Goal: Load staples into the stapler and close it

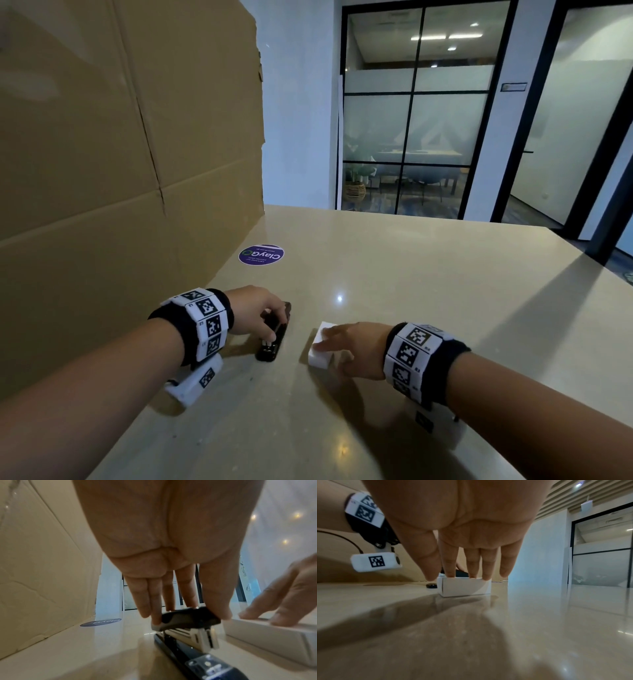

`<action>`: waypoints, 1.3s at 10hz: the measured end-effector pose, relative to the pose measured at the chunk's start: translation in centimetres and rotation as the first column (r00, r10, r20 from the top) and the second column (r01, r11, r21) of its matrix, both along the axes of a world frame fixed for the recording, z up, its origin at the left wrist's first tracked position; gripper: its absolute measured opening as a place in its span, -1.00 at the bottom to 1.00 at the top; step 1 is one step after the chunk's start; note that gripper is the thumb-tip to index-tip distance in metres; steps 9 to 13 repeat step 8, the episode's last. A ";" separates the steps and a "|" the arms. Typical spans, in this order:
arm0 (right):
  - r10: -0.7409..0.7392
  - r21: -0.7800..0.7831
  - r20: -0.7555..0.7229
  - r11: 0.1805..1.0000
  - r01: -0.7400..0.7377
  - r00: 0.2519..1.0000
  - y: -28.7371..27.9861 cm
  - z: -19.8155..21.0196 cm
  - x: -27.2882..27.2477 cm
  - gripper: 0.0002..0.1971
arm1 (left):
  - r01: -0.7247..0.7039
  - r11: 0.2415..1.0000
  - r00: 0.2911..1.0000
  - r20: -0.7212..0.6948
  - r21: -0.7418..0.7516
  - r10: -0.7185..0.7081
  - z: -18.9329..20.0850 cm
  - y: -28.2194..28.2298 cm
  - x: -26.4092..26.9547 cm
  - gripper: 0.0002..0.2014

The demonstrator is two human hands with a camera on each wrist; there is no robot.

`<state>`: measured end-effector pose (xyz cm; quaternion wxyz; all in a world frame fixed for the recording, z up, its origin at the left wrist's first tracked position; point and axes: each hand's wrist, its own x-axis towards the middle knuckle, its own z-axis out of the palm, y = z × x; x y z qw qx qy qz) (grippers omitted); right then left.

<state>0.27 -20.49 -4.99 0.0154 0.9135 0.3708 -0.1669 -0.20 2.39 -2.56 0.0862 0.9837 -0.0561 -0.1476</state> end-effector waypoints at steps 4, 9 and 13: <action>0.061 -0.056 0.008 0.997 -0.060 0.998 2.7 -0.4 0.6 -0.46 | 0.018 1.000 0.999 -0.041 0.012 -0.017 0.4 -1.1 -1.1 -0.41; -0.021 0.055 0.009 0.998 0.021 1.000 1.2 0.9 -0.3 -0.39 | -0.003 0.999 1.000 -0.007 0.039 0.004 0.4 -1.8 -1.1 -0.45; -0.021 0.055 0.009 0.998 0.021 1.000 1.2 0.9 -0.3 -0.39 | -0.003 0.999 1.000 -0.007 0.039 0.004 0.4 -1.8 -1.1 -0.45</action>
